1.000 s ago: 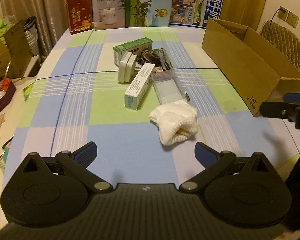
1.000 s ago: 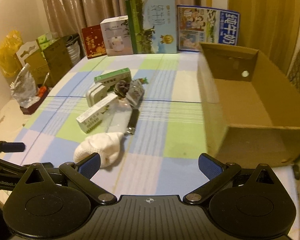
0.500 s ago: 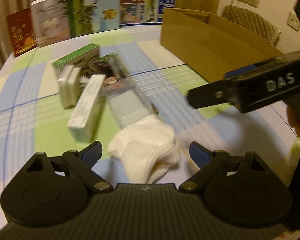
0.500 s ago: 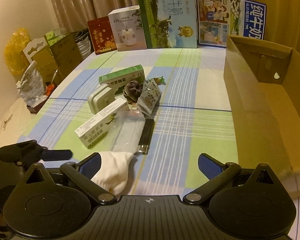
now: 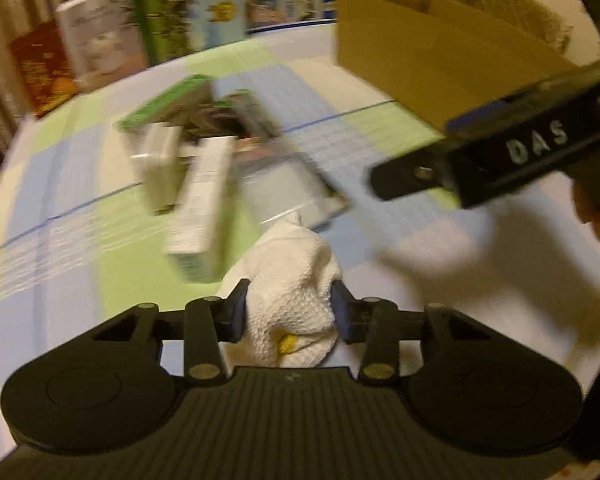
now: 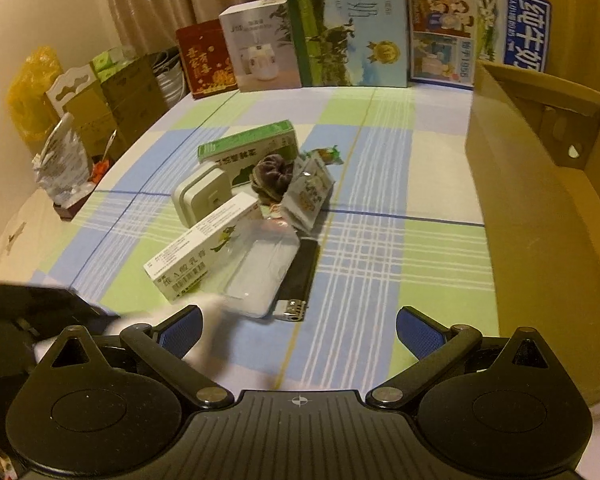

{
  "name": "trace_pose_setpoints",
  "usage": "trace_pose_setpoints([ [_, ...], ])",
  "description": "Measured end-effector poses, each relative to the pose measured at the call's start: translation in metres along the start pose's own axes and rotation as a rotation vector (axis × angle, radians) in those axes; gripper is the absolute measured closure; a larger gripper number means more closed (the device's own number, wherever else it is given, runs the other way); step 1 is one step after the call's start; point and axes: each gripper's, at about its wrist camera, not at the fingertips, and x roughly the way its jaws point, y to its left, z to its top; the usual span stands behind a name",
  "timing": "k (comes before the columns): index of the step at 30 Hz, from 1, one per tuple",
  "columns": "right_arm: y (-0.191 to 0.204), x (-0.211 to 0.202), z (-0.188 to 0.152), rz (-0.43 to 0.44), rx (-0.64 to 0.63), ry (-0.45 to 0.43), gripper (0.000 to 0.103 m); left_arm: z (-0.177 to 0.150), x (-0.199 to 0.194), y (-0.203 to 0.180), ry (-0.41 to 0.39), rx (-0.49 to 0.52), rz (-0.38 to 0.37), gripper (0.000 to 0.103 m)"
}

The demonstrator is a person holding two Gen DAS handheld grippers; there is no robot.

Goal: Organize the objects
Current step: 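Reach the left gripper to the white knit cloth while the right gripper approaches the clear plastic box, then grasp the white cloth with the left gripper while the right gripper grasps the clear box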

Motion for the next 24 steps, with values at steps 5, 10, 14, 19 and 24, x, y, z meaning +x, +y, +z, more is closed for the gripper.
trace_pose_setpoints([
  [5,0.011,0.020,0.003,0.017,-0.020,0.010,0.004,-0.006,-0.007,0.043,-0.001,-0.123,0.062,0.067],
  [10,0.024,0.049,0.010,0.061,0.005,0.040,0.022,-0.010,-0.011,0.069,-0.004,-0.220,0.082,0.067],
  [14,0.032,0.070,0.016,0.099,0.037,0.056,0.027,-0.010,-0.010,0.080,-0.003,-0.244,0.084,0.067],
  [19,0.040,0.090,0.021,0.084,0.046,0.072,0.028,-0.015,-0.010,0.080,0.003,-0.256,0.068,0.067],
  [24,0.048,0.102,0.021,0.014,-0.022,0.070,0.031,-0.011,-0.003,0.077,0.005,-0.255,0.070,0.063],
])
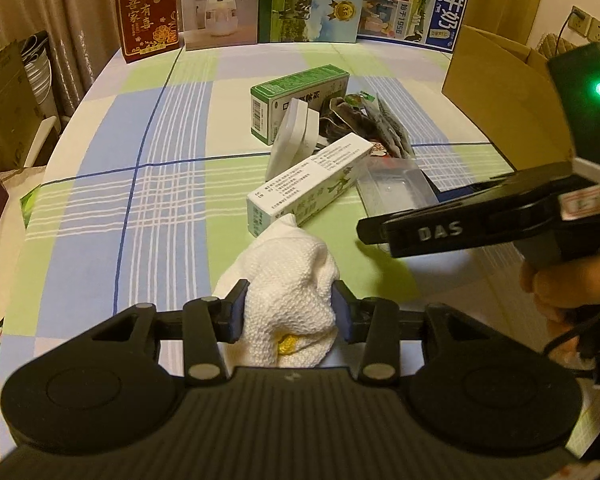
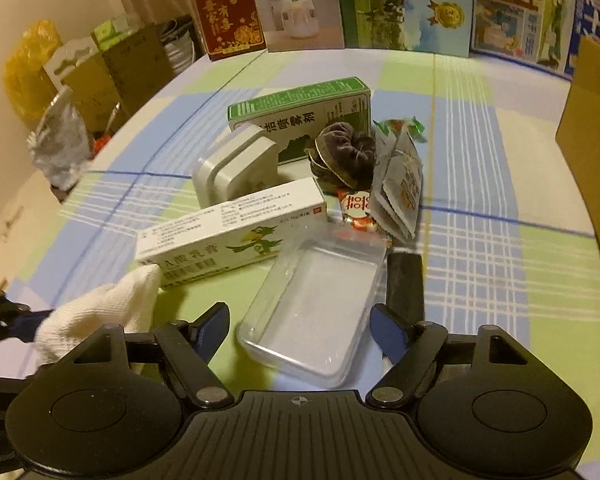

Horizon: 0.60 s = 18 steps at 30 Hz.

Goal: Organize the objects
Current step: 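Grasp the white cloth with the left gripper while the right gripper grasps the clear box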

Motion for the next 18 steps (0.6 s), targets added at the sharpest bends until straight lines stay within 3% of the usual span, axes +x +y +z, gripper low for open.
trace_pose_setpoints([
  [2,0.001,0.001,-0.001,-0.026,-0.024,0.000,0.037,-0.001,0.001,-0.001,-0.001,0.002,-0.004,0.063],
  [10,-0.001,-0.022,-0.025,-0.064,-0.089,0.041,0.039,-0.002,0.007,-0.003,0.008,0.022,0.010,0.054],
  [15,-0.002,-0.020,-0.031,-0.073,-0.111,0.013,0.039,-0.003,0.012,-0.009,0.020,0.058,0.031,0.054],
  [18,-0.003,-0.018,-0.029,-0.083,-0.108,0.009,0.046,-0.002,0.010,-0.009,0.024,0.049,0.039,0.064],
])
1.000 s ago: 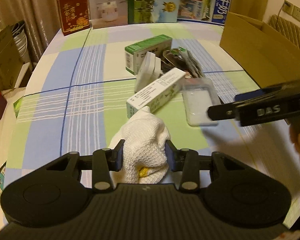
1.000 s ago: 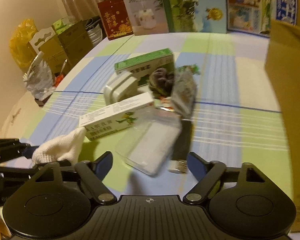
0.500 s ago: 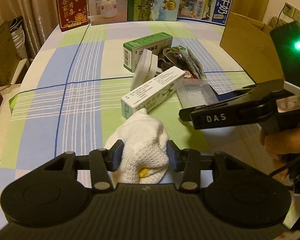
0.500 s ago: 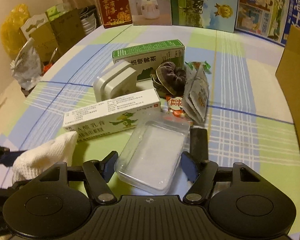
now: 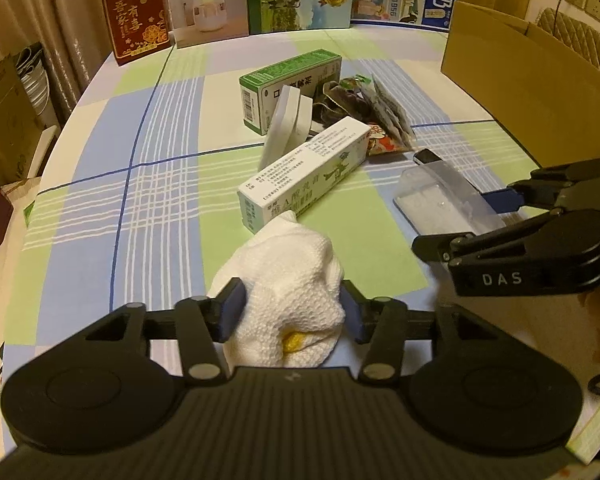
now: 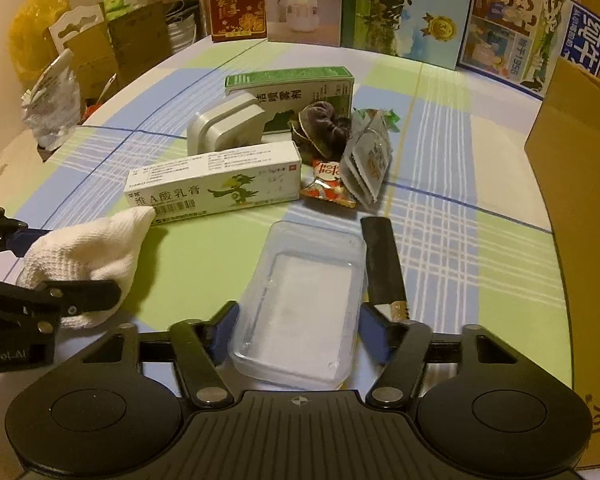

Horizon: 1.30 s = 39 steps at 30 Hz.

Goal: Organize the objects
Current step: 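Grasp the white cloth with the left gripper while the right gripper grasps the clear box, then carry cloth and clear box into the cardboard box and open both grippers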

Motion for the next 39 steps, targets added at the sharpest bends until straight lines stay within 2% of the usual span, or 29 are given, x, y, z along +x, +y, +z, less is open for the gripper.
trace_pose_setpoints([
  [3,-0.002,-0.007,0.000,0.015,0.017,0.001,0.048,0.004,-0.007,0.000,-0.005,-0.023,-0.008,0.075],
  [7,-0.005,-0.028,-0.003,0.001,0.014,-0.038,0.048,0.011,-0.021,-0.011,-0.035,-0.020,-0.018,0.077],
  [12,-0.022,-0.064,-0.009,-0.010,0.082,-0.090,0.049,0.025,-0.042,-0.032,-0.073,-0.014,-0.034,0.077],
  [18,-0.054,-0.131,0.011,-0.047,0.136,-0.198,0.049,0.057,-0.071,-0.078,-0.163,0.022,-0.087,0.077],
  [21,-0.081,-0.164,0.020,-0.092,0.161,-0.251,0.048,0.078,-0.084,-0.107,-0.213,0.034,-0.128,0.076],
  [25,-0.126,-0.199,0.017,-0.197,0.196,-0.286,0.048,0.107,-0.094,-0.151,-0.278,0.045,-0.203,0.076],
  [27,-0.152,-0.211,0.009,-0.270,0.256,-0.284,0.048,0.120,-0.093,-0.174,-0.290,0.059,-0.238,0.076],
  [31,-0.199,-0.226,-0.015,-0.337,0.306,-0.262,0.048,0.142,-0.078,-0.224,-0.292,0.091,-0.311,0.076],
  [37,-0.245,-0.228,-0.036,-0.357,0.361,-0.241,0.048,0.162,-0.051,-0.279,-0.275,0.131,-0.384,0.076],
  [39,-0.256,-0.226,-0.041,-0.347,0.386,-0.239,0.048,0.166,-0.040,-0.290,-0.273,0.132,-0.392,0.072],
])
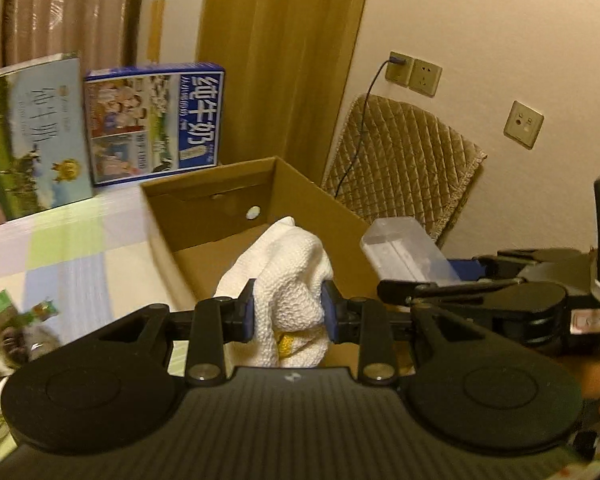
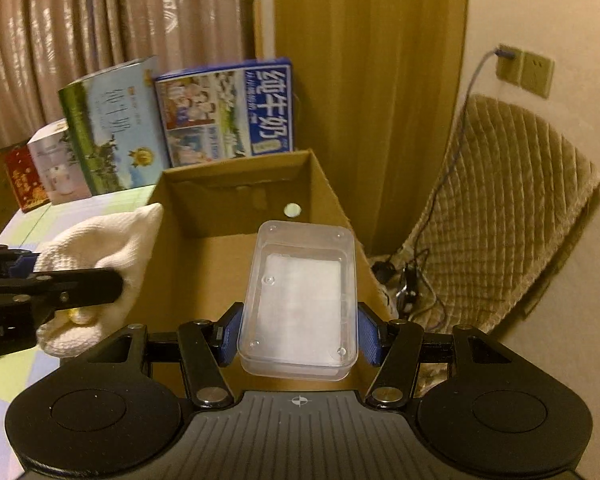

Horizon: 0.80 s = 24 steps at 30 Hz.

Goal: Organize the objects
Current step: 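Carry cloth and clear box into the cardboard box and open both grippers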

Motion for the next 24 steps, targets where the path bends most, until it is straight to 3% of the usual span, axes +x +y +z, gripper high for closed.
trace_pose_setpoints([
  [6,-0.014,0.011,-0.001,0.011,0.024,0.015,0.048,-0.002,0.010,0.003,-0.034,-0.033,0.019,0.055],
  [13,-0.010,0.025,0.002,0.067,0.039,0.017,0.048,-0.006,0.003,0.026,-0.023,-0.094,0.076,0.052],
  [14,-0.009,0.027,0.004,0.082,0.047,0.006,0.047,-0.007,0.000,0.029,-0.025,-0.094,0.079,0.050],
  [17,-0.010,0.027,0.007,0.088,0.090,-0.010,0.023,-0.011,-0.007,0.038,-0.024,-0.093,0.096,0.045],
  [24,-0.001,0.014,0.006,0.088,0.073,-0.030,0.016,-0.021,-0.030,0.065,-0.013,-0.100,0.147,0.036],
])
